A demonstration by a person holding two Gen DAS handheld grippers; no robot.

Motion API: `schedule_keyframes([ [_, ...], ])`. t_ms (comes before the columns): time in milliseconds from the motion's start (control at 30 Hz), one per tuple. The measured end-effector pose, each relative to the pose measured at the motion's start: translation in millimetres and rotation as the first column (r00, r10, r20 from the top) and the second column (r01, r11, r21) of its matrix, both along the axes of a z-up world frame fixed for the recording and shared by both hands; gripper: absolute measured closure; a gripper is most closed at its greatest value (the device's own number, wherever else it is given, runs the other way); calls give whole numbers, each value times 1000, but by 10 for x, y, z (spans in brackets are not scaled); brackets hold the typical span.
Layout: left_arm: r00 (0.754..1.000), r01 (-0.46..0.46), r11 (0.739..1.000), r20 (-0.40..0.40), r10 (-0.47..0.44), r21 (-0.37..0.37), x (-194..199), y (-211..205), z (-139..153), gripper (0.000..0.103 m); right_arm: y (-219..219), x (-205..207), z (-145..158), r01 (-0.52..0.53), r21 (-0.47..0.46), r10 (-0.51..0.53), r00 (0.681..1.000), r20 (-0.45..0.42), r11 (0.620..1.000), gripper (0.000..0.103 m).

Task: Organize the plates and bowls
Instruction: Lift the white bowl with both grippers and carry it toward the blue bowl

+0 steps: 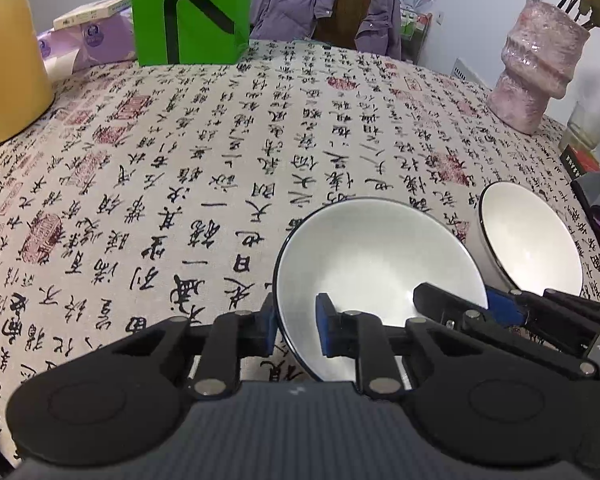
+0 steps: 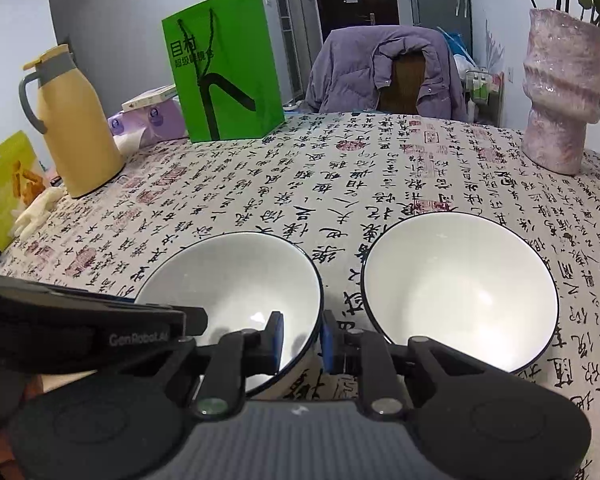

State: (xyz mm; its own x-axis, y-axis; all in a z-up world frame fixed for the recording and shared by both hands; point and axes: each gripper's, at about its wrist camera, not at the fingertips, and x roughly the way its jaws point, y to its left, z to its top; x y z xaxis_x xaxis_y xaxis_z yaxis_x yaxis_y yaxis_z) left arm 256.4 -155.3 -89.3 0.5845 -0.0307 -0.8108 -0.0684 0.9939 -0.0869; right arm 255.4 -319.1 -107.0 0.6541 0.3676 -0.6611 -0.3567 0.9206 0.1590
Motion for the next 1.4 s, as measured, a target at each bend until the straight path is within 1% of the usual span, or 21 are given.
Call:
schedule_keyframes([
  [67,1000,5,1000,-11,-5,5,-1,-2,-26,86,10,-5,-2,-1,-5,1,1000,1,1000,84],
  [200,1000,13,1000,-7,-13,13,-18,14,-29,86,52,-20,-7,-5,-17,5,1000,11,1000,82],
  [433,1000,2,1000,-10,-2,21,-24,52,-24,86,109,-16,-34,-25,-16,26,999,26,1000,82],
  [600,1000,-16,999,-11,16,31,-31,63,-19,86,118,-9,-57,-35,8,34,999,39,999,83],
  [767,1000,-18,999,-4,19,37,-41,50,-23,86,100,-5,-60,-17,32,15,999,42,999,85],
  [1100,999,-35,999,-5,35,12,-34,104,-27,85,97,-16,-47,-2,58,0,999,37,998,85],
  [1233,999,-37,999,10,37,32,-61,95,12,85,85,-17,-29,6,77,-9,1000,29,997,86],
  [1400,999,-38,998,38,37,45,-93,82,86,85,102,-27,39,23,82,-26,999,42,996,88],
])
